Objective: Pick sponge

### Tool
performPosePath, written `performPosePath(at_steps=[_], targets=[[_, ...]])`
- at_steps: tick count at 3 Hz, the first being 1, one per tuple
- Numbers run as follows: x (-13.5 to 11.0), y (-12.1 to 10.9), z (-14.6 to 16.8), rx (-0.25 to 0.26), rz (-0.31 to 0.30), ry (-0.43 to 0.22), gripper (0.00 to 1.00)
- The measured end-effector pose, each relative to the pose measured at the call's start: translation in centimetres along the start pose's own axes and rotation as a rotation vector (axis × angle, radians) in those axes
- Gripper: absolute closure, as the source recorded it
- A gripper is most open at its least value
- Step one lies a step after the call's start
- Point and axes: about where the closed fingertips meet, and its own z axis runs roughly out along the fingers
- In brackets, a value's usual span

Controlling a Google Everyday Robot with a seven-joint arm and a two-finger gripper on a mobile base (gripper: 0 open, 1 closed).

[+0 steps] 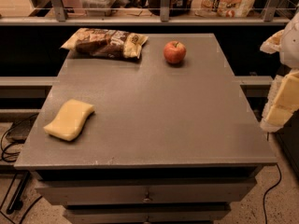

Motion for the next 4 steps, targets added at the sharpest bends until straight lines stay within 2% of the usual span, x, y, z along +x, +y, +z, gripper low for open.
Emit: performPosePath(at_steps=[1, 2, 3, 4], targets=[[0.0, 0.0, 0.0, 0.0, 0.0, 0.0, 0.0], [-0.7, 0.2, 0.6, -0.025, -0.028, -0.074, 0.0], [-3.4, 0.9, 2.2, -0.084, -0.097, -0.219, 0.0], [-8.7, 2.8, 3.6, -0.157, -0.191, -0.374, 0.0]])
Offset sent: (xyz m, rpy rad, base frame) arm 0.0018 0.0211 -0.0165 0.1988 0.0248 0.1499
